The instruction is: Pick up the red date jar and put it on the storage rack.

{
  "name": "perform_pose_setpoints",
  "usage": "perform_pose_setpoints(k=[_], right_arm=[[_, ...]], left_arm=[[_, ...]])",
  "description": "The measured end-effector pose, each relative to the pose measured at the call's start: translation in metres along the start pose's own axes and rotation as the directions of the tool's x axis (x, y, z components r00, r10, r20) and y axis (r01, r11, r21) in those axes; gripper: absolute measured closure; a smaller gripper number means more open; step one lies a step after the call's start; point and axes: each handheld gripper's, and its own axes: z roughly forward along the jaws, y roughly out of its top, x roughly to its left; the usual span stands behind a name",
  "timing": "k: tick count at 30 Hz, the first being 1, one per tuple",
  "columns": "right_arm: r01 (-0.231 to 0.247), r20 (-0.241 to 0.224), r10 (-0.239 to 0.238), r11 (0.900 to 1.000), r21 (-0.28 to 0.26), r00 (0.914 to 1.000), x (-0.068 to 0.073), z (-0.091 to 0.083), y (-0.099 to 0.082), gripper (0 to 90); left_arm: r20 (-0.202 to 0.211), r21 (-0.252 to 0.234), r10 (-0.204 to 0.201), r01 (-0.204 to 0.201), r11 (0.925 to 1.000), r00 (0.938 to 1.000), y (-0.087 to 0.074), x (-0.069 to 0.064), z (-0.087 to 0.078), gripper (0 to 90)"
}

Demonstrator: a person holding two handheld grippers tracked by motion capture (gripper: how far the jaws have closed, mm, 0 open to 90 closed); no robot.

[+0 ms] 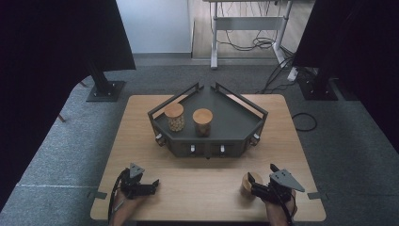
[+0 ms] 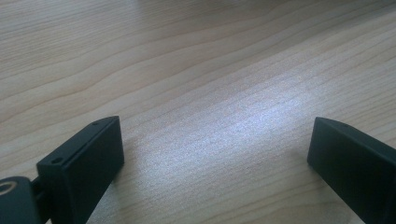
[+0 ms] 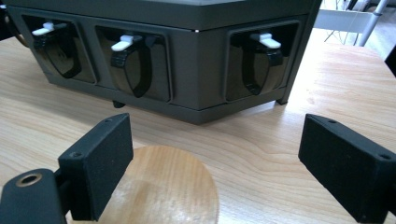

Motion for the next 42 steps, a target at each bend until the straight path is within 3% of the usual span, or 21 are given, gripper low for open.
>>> perform_pose_setpoints(k=[21,42], right_arm=[[0.022,-0.047,-0.022,0.9997,0.013,0.9987,0.012,0.005,0.002,9.2],[0.036,-0.050,-0.034,0.9990,0.028,0.9981,0.018,0.006,-0.004,9.3]], left_arm=[[0.000,0.000,0.000,0.000,1.0000,1.0000,0.000,0.000,0.000,3.5],[0.000,0.000,0.000,0.000,1.0000,1.0000,0.000,0.000,0.000,3.5]])
